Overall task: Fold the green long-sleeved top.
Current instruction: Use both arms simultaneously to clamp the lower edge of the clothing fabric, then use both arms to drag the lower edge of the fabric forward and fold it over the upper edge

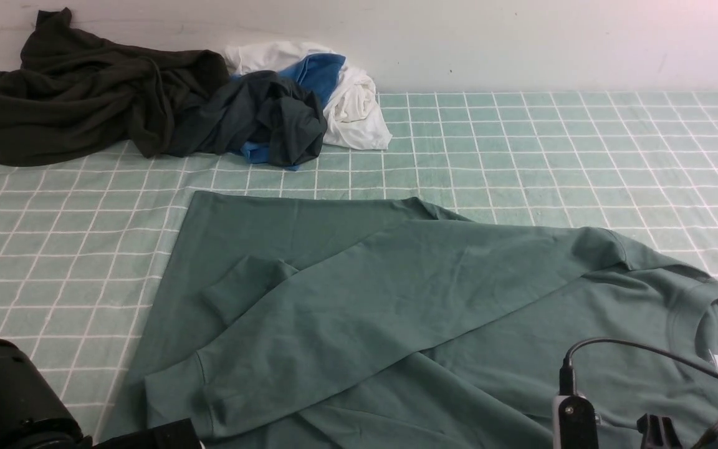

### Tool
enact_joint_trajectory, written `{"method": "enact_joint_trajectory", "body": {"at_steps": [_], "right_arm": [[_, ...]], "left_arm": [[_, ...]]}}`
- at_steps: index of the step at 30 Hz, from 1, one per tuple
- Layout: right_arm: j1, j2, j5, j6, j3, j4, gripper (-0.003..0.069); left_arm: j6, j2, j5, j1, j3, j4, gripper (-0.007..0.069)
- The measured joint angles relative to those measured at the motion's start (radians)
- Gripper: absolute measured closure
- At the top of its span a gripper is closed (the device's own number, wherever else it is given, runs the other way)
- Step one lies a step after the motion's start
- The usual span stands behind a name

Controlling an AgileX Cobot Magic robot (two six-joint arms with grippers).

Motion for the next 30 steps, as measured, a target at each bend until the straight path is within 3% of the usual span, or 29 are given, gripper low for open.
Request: {"method": "enact_joint_trajectory", "body": {"at_steps": [4,9,16,21,30], "right_arm": [[0.0,0.0,0.002,0.0,-0.004,-0.003,0.0642],[0.0,-0.001,0.095,-0.001,-0.085,-0.076,0.0648],[-0.014,-0.001,0.369,-0.019,-0.352,-0.191,0.0648],[-0.167,0.059,0.324,-0.142,-0.61,-0.152,0.0648],[-0.386,0.388,0.29,-0.345,-1.029,0.039,0.0648]], "left_arm": [[0.0,0.0,-0.008,0.0,0.0,-0.001,0.0618],[-0.021,0.0,0.002,0.011,-0.026,0.014,0.0618],[-0.017,0.006,0.061,0.189,-0.22,0.066,0.0614],[0.089,0.116,0.069,0.343,-0.453,0.07,0.0607],[0.192,0.51,0.013,0.459,-0.902,0.087,0.0607]]}}
